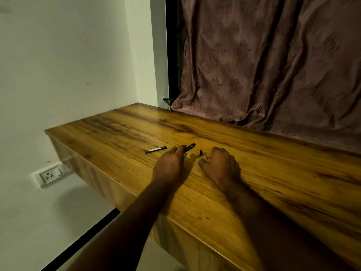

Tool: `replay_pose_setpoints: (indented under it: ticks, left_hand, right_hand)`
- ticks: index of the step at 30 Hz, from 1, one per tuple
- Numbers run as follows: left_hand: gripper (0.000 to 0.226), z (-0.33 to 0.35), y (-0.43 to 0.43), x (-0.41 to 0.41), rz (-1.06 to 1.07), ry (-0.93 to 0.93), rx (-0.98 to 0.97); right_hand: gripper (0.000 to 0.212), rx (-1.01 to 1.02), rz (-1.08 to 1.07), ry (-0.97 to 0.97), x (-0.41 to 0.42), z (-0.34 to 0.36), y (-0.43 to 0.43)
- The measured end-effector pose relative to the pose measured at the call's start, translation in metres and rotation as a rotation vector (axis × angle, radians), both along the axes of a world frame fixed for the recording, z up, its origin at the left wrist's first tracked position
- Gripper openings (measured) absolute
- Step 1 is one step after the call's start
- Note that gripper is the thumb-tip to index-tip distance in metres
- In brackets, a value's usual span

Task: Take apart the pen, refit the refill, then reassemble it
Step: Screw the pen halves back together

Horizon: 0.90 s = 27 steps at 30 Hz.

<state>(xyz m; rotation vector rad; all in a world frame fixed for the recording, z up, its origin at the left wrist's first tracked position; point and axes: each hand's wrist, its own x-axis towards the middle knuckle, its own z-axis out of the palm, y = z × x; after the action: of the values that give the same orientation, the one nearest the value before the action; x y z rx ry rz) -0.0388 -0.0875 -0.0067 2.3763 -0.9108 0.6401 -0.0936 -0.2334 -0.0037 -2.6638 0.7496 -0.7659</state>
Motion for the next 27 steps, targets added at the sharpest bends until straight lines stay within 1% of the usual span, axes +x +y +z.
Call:
replay_pose_setpoints:
  ticks: [3, 10, 11, 13, 14, 15, 17, 19, 21, 23, 27]
  left_hand:
    - [0.028, -0.001, 0.000, 0.001, -0.032, 0.034, -0.054]
    - [0.017, 0.000, 0.002, -0.002, -0.028, 0.049, -0.136]
    - [0.016, 0.000, 0.003, -0.002, -0.021, 0.054, -0.158]
    - [0.013, 0.001, 0.004, -0.002, -0.012, 0.064, -0.205]
    - [0.013, 0.001, 0.005, -0.002, -0.017, 0.067, -0.232]
    - [0.012, 0.001, 0.006, -0.002, -0.033, 0.065, -0.263]
    - [0.014, 0.002, 0.008, -0.003, -0.096, 0.043, -0.337]
    - [0.013, 0.005, 0.011, -0.004, -0.147, 0.010, -0.427]
    - [0.010, 0.008, 0.014, -0.003, -0.151, -0.007, -0.530]
    - [0.007, 0.009, 0.016, -0.002, -0.125, 0.010, -0.601]
    - [0.013, 0.007, 0.017, 0.001, -0.145, 0.077, -0.655]
  right_hand:
    - [0.035, -0.034, -0.014, 0.041, 0.001, -0.001, 0.001]
    - [0.023, -0.042, -0.051, 0.054, 0.000, 0.001, 0.000]
    - [0.022, -0.011, -0.077, 0.027, -0.002, 0.003, -0.001]
    - [0.018, 0.106, -0.105, -0.107, -0.006, 0.006, -0.006]
    - [0.015, 0.185, -0.068, -0.200, -0.008, 0.006, -0.008]
    - [0.013, 0.260, 0.014, -0.292, -0.010, 0.006, -0.009]
    - [0.010, 0.323, 0.244, -0.397, -0.014, 0.007, -0.005]
    - [0.009, 0.282, 0.419, -0.386, -0.015, 0.007, 0.002]
    - [0.009, 0.236, 0.509, -0.346, -0.015, 0.006, 0.010]
    - [0.008, 0.223, 0.555, -0.339, -0.014, 0.005, 0.015]
    - [0.009, 0.189, 0.596, -0.327, -0.014, 0.005, 0.018]
